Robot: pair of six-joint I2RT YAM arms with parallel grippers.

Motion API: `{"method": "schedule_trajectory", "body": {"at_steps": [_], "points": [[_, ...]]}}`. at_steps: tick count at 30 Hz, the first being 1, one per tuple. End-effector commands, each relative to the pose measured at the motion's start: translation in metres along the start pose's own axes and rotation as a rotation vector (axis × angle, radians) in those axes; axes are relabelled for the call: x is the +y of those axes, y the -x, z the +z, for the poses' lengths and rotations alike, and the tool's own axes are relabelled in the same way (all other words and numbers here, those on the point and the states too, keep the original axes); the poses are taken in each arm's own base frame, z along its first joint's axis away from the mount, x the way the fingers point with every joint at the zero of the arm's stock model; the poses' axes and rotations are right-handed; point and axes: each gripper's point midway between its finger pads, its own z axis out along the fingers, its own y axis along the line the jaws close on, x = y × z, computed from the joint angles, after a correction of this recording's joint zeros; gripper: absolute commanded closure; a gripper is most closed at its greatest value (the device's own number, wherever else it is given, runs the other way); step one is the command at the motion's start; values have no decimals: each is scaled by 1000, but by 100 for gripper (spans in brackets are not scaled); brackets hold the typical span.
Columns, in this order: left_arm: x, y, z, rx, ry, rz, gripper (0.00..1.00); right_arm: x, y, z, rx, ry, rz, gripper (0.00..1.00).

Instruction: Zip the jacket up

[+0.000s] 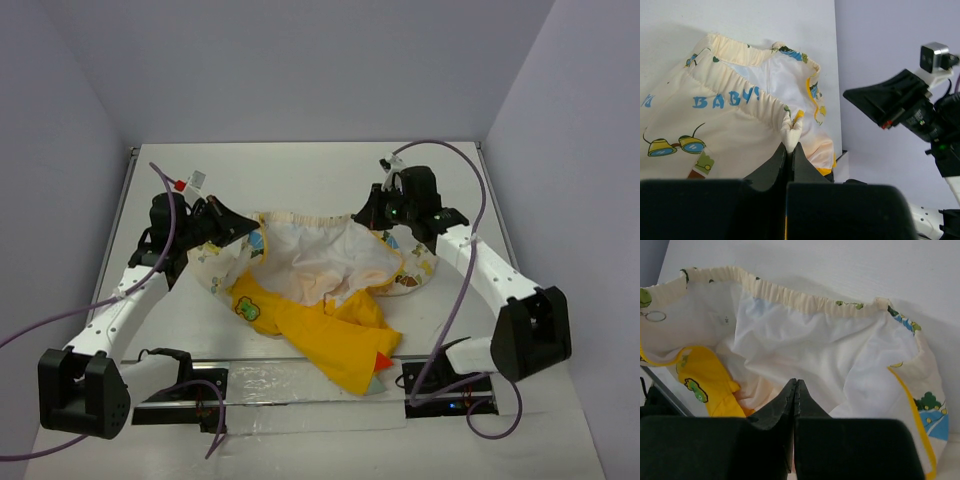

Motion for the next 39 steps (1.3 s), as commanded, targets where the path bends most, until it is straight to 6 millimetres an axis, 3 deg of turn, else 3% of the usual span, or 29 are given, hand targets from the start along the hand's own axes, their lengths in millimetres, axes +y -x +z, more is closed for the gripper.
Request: {"method": "schedule_trajectory", "body": {"at_steps": [1, 3, 4, 6, 10, 16, 21, 28, 39], "points": [[-23, 14, -8, -45, -46, 60, 100, -23, 4, -20, -69, -183, -27, 87], [-22, 13, -8, -44, -50, 54, 100, -50, 4, -19, -59, -264, 15, 40], [-21, 12, -7, -41, -49, 51, 100, -61, 4, -19, -51, -306, 28, 27], [-20, 11, -7, -35, -51, 47, 100, -73, -1, -14, -19, -345, 39, 17], [-16, 6, -5, -17, -51, 30, 100, -97, -22, 6, 82, -399, 51, 14], [-20, 5, -6, -19, -76, 40, 100, -110, -38, 26, 142, -378, 76, 16], [-18, 3, -6, -14, -72, 36, 100, -107, -36, 33, 128, -331, 102, 24], [-18, 1, -7, -10, -81, 34, 100, -104, -23, 29, 87, -332, 75, 29], [-21, 2, -7, -9, -90, 37, 100, -98, -14, 31, 74, -301, 65, 30]]}}
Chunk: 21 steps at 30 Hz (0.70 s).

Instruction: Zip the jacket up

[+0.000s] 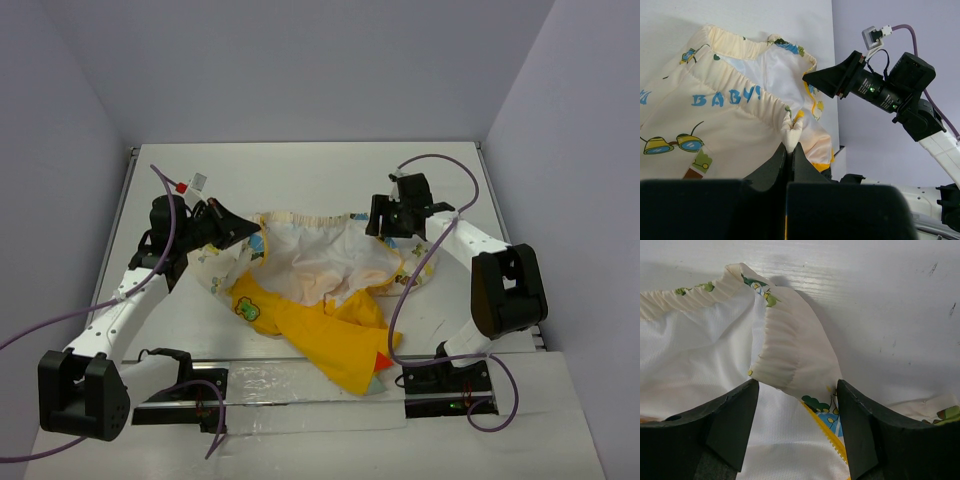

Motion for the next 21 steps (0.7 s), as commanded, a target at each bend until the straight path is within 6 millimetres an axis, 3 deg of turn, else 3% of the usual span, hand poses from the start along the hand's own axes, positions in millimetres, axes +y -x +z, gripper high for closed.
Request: {"method": "schedule_trajectory", "body": {"at_steps": [1, 5, 13, 15, 21], "points": [[-20, 7, -6, -25, -73, 46, 100, 13, 36, -9, -100, 42, -31, 31], [-21, 7, -6, -23, -76, 46, 100, 13, 38, -6, -96, 43, -29, 43], [-19, 6, -6, -21, -67, 49, 100, 15, 35, -4, -81, 59, -30, 77], [-18, 5, -4, -14, -73, 39, 100, 20, 38, -11, -99, 80, -25, 98], [-28, 15, 0, -14, -91, 52, 100, 40, 43, -41, -155, 160, -20, 100]]}}
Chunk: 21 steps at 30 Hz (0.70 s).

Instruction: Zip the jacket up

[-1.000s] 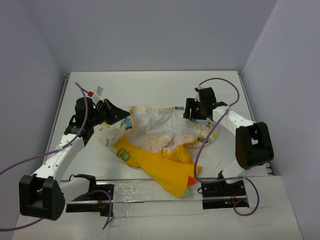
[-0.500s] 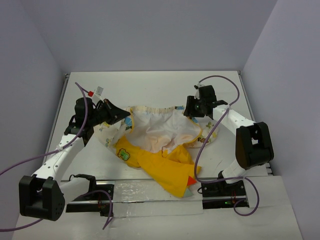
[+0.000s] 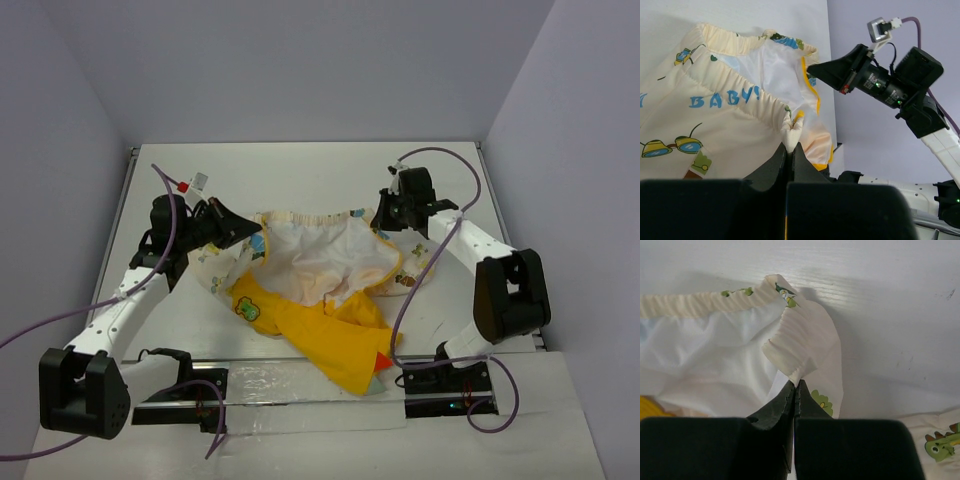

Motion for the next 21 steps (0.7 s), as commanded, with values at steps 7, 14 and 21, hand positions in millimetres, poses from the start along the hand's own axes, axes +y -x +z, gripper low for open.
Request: {"method": "schedule_trajectory", "body": {"at_steps": [7, 14, 21], "points": [[-32, 30, 6, -51, -69, 52, 100, 51, 74, -97, -240, 84, -28, 100], [-74, 64, 9, -141, -192, 104, 100, 75, 115, -187, -426, 66, -18, 100], [-69, 50, 17, -79, -262, 69, 100, 100, 86, -188, -411, 215, 4, 100]]}}
